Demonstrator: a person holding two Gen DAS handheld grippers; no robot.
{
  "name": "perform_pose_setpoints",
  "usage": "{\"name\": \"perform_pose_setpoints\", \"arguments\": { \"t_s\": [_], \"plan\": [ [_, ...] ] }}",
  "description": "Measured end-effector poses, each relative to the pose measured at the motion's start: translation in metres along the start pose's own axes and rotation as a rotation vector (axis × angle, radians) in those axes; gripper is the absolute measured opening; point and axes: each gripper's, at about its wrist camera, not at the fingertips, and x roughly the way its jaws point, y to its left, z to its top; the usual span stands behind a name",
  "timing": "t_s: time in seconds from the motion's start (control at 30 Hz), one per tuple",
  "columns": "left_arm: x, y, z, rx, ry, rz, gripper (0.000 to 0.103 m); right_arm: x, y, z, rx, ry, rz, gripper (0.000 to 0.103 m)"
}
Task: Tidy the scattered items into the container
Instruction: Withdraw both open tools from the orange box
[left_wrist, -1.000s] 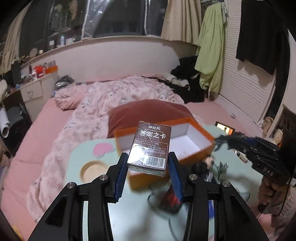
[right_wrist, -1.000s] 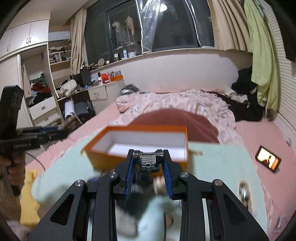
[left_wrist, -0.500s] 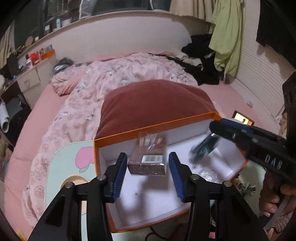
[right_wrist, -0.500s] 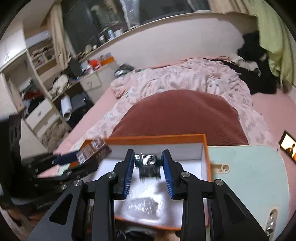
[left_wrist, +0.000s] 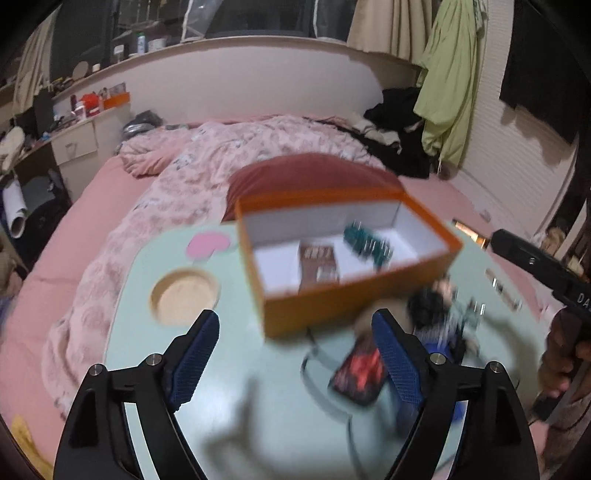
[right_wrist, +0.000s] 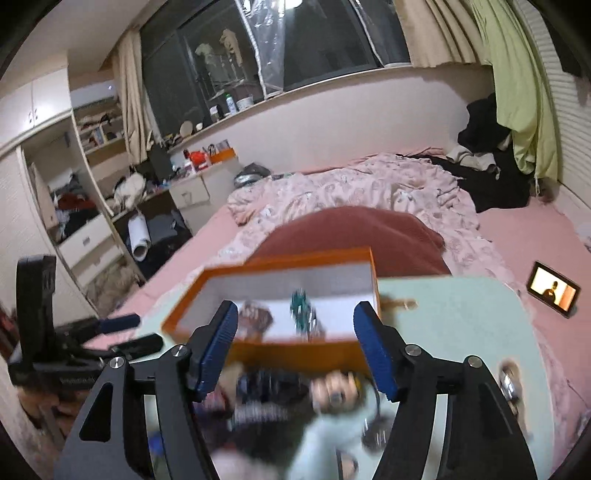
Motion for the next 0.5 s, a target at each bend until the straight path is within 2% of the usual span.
{"name": "perform_pose_setpoints", "arguments": {
  "t_s": [0.13, 0.27, 0.4, 0.43, 0.47, 0.5],
  "plan": [
    [-0.006, 0.000, -0.040, 0.025, 0.066, 0.009, 0.084, -0.012, 0.004, -0.034, -0.028, 0.086, -0.002, 0.066],
    [-0.005, -0.003, -0.057, 0.023, 0.092, 0.021, 0.085, -0.015, 0.015, -0.067, -0.091, 0.185, -0.013, 0.066],
    [0.004, -0.010, -0.070, 0.050, 0.114, 0.033, 0.087, -0.019, 0.026, -0.087, -0.165, 0.231, -0.007, 0.066],
    [0.007, -0.014, -0.075, 0.060, 0.113, 0.045, 0.089, -0.020, 0.029, -0.090, -0.184, 0.238, -0.004, 0.066],
    [0.008, -0.017, -0.079, 0.070, 0.099, 0.058, 0.099, -0.020, 0.031, -0.093, -0.198, 0.243, -0.010, 0.066],
    [0.008, -0.019, -0.082, 0.071, 0.089, 0.055, 0.103, -0.019, 0.033, -0.097, -0.214, 0.252, -0.021, 0.067]
  ]
}}
